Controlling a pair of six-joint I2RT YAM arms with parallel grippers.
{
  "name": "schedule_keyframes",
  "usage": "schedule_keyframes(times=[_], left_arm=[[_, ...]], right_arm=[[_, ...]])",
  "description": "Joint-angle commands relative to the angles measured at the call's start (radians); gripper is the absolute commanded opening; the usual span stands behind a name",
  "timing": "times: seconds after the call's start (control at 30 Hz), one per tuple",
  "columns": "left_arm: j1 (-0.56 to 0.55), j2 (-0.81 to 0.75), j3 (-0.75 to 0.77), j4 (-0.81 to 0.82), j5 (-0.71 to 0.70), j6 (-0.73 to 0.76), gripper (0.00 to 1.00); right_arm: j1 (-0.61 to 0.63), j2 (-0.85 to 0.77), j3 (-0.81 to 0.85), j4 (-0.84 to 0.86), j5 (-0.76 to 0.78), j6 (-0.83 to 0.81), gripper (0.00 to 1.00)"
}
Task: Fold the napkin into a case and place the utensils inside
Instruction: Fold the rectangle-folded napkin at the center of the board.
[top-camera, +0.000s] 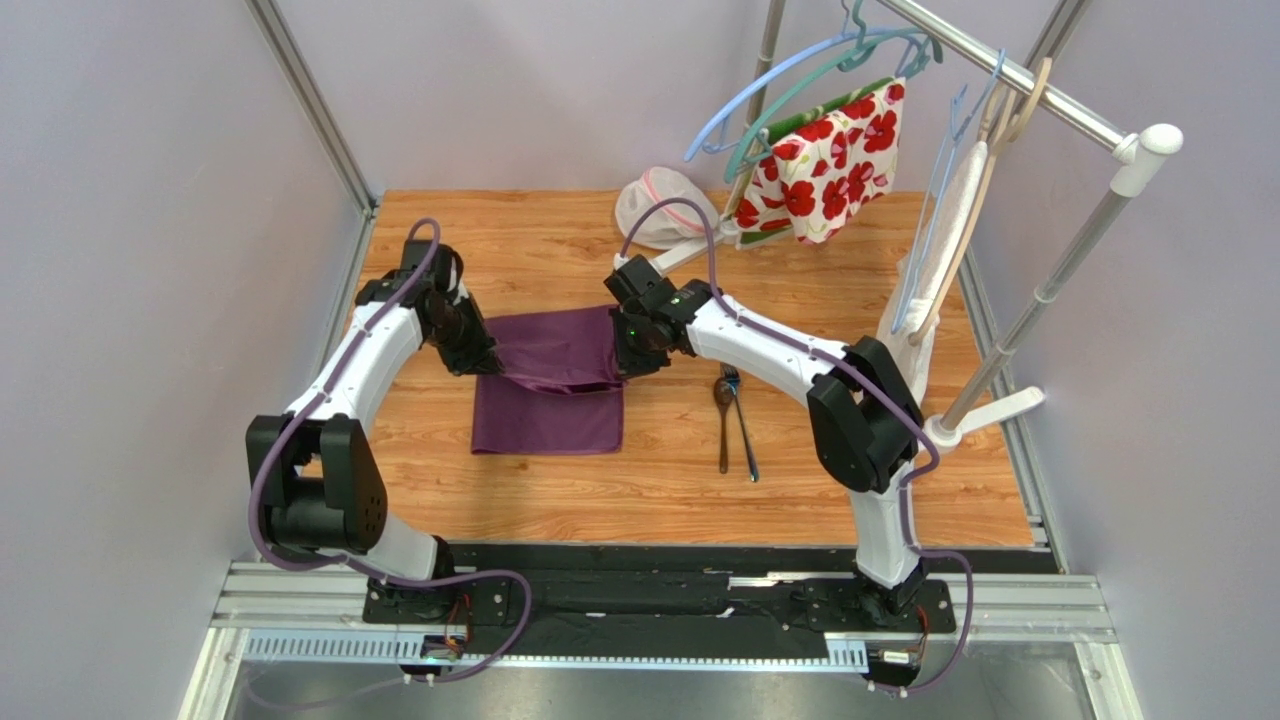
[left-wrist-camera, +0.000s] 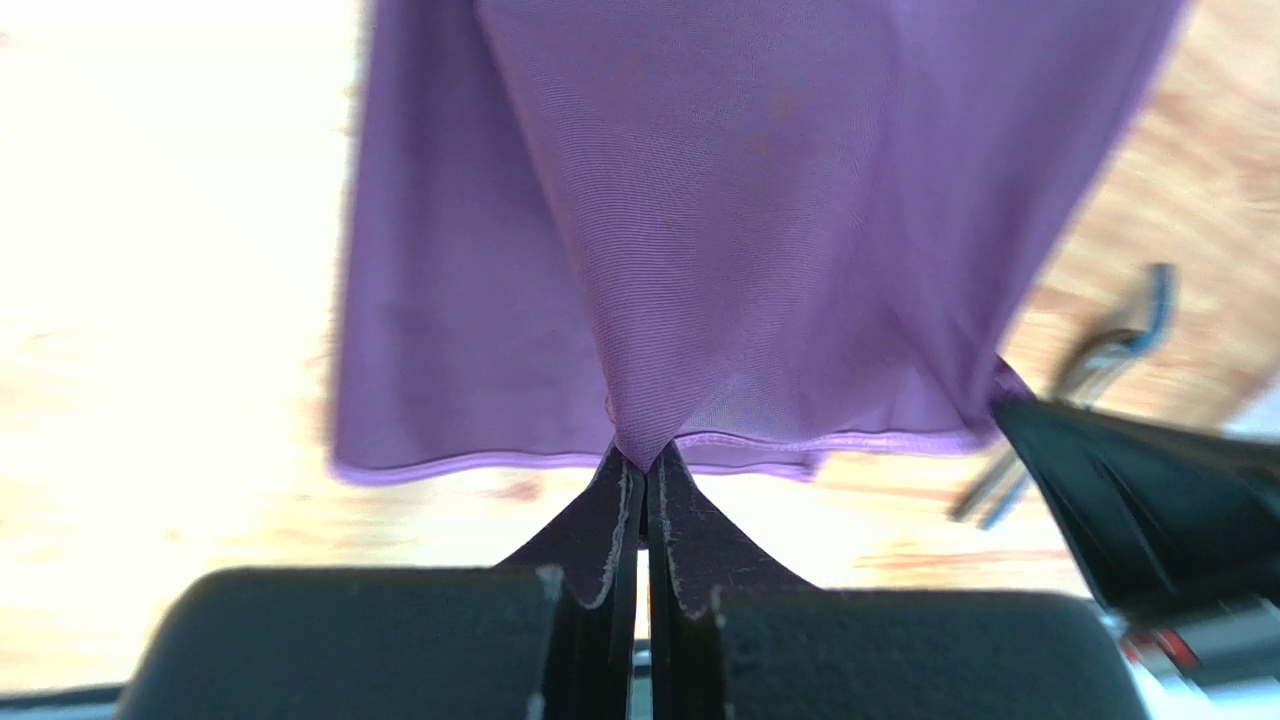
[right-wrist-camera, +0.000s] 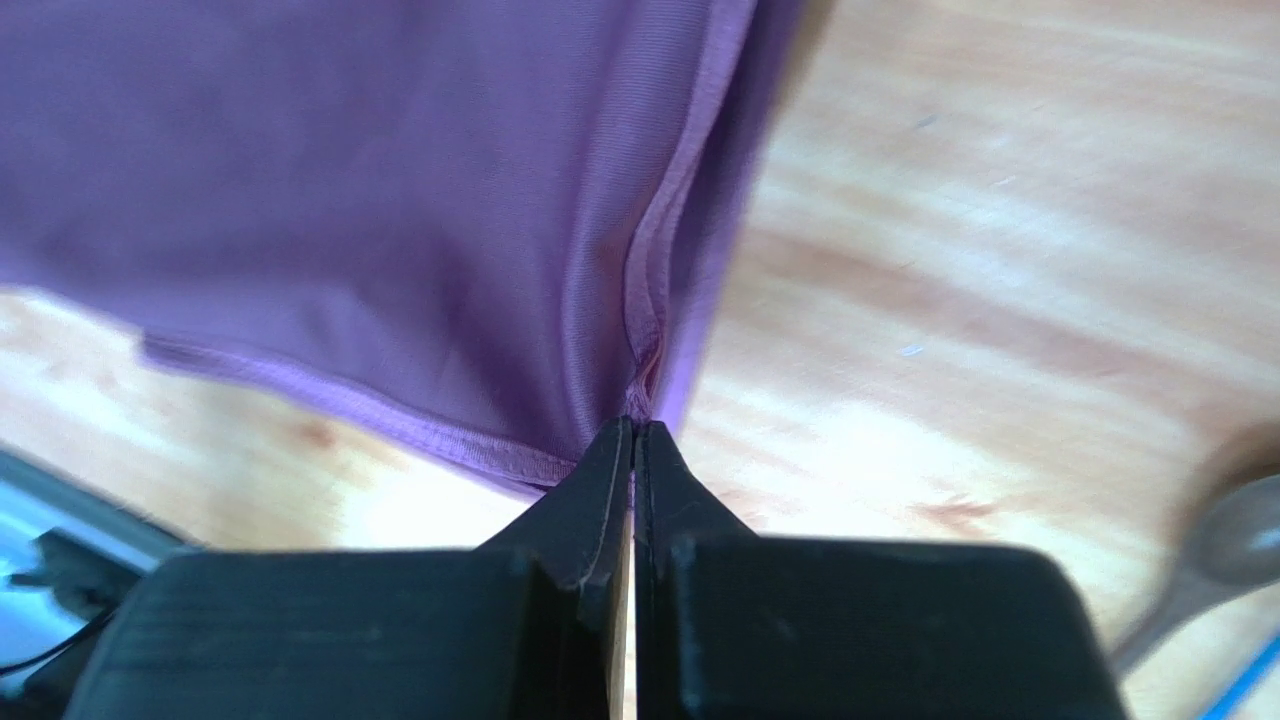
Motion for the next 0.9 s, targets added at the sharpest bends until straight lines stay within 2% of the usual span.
schedule_keyframes(times=[0.0, 0.2, 0.87], left_arm=[[0.016, -0.019, -0.013, -0.069, -0.073, 0.083, 0.00], [0.046, 0.012, -0.063, -0.084, -0.076, 0.106, 0.00], [0.070, 0.073, -0.149, -0.072, -0.099, 0.059, 0.00]], right_arm=[[0.045, -0.075, -0.047, 0.044, -0.054, 0.105, 0.00], [0.068, -0.069, -0.126, 0.128, -0.078, 0.183, 0.00], [0.097, -0.039, -0.203, 0.154, -0.077, 0.169, 0.00]])
